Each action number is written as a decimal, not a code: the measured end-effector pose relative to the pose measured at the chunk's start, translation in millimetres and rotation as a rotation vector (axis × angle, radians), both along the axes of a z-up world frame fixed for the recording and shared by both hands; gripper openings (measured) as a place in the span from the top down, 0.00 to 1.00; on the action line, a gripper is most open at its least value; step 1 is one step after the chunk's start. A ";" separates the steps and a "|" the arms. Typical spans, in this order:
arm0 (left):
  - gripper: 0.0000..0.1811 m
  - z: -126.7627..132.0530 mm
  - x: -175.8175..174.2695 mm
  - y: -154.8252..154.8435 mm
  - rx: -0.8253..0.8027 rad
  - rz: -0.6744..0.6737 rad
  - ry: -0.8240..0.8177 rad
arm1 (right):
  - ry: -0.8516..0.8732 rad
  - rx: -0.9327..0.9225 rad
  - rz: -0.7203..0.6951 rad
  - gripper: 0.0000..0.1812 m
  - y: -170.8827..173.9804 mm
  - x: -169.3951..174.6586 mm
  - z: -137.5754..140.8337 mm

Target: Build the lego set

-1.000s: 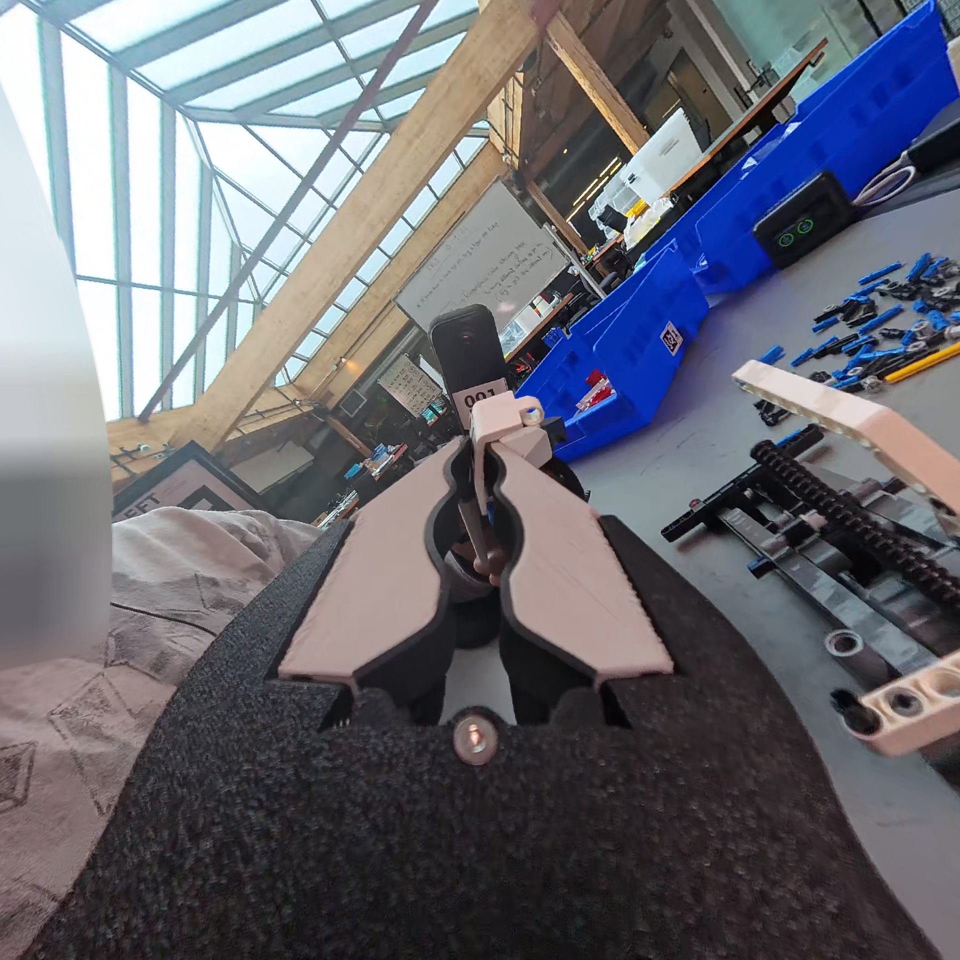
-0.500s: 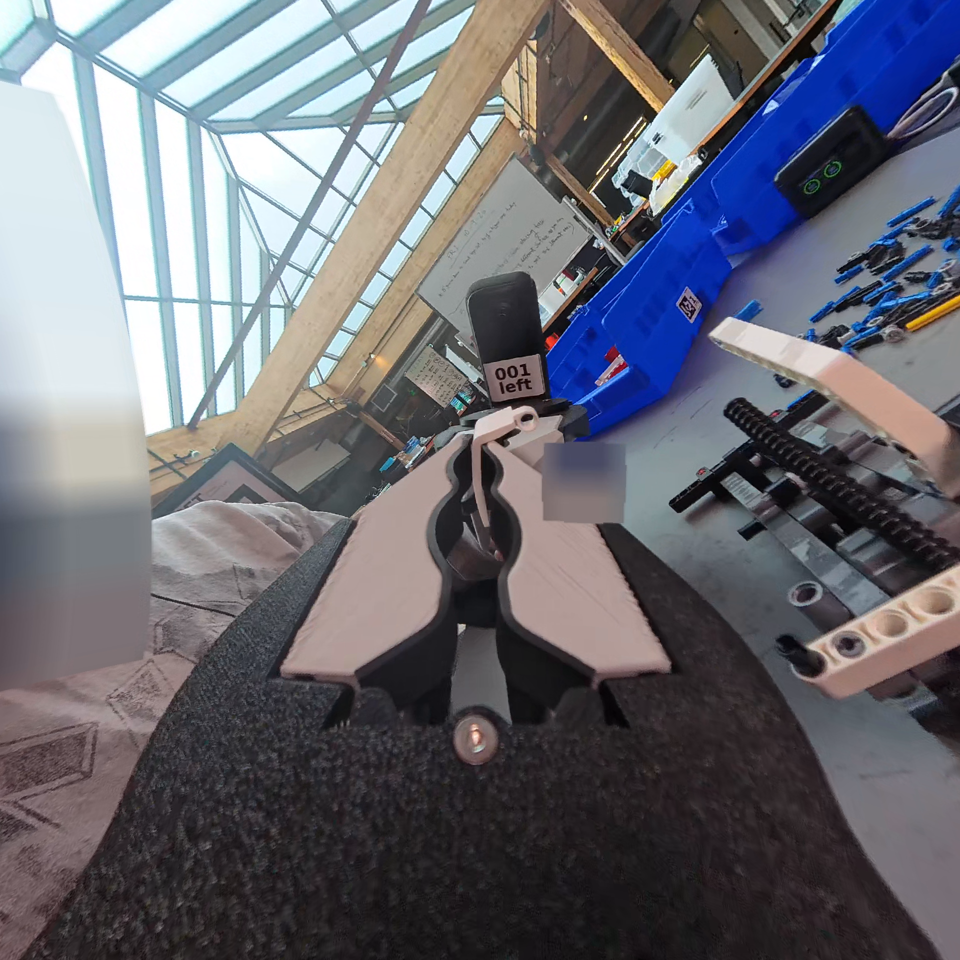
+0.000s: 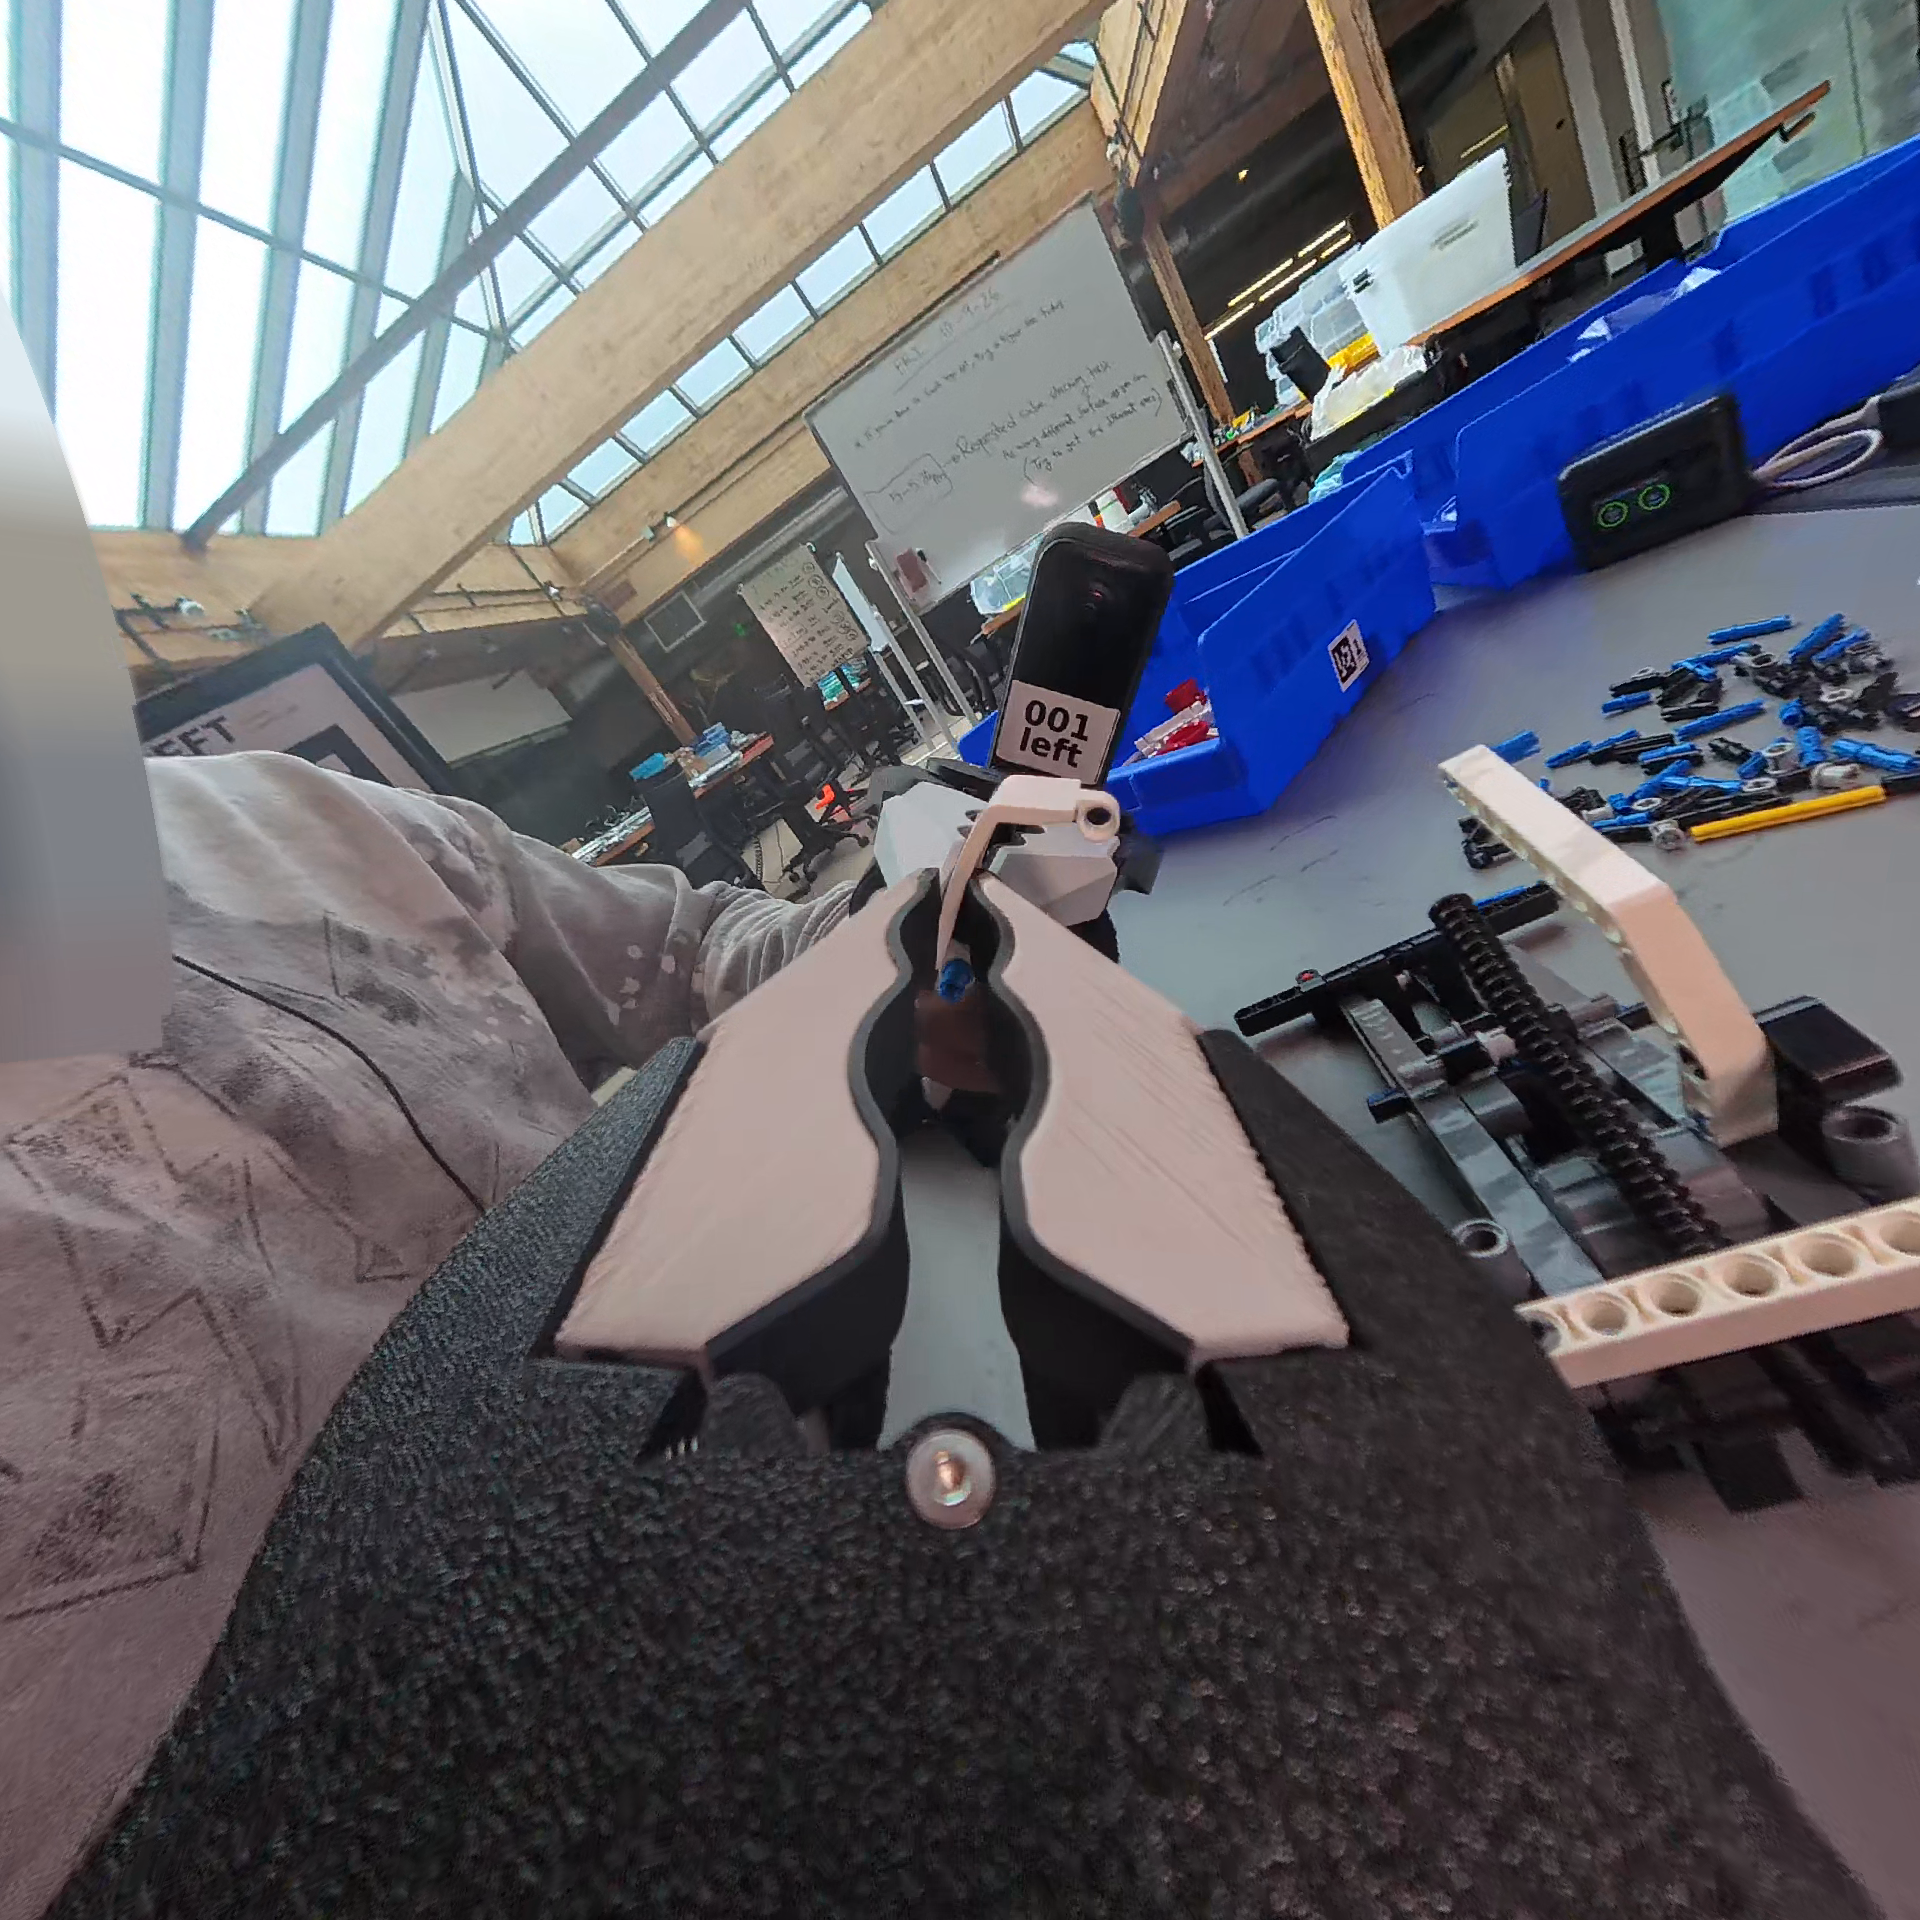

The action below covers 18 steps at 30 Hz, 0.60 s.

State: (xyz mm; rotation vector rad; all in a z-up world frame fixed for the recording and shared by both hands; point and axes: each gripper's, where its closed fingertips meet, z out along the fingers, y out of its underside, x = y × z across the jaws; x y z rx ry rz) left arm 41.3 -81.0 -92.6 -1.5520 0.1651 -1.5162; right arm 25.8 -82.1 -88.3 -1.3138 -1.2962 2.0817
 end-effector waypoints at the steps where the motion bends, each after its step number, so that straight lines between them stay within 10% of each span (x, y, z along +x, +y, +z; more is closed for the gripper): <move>1: 1.00 0.8 1.2 -1.1 0.002 -0.003 -0.002 | 0.004 0.005 0.006 0.98 -1.3 1.4 0.7; 13: 0.99 -4.2 -3.9 5.0 0.098 0.127 0.216 | -0.008 -0.222 -0.077 0.99 10.4 -9.0 7.0; 18: 0.99 -2.0 -5.7 9.0 0.199 0.186 0.313 | -0.002 -0.616 -0.034 0.99 18.4 -10.1 13.1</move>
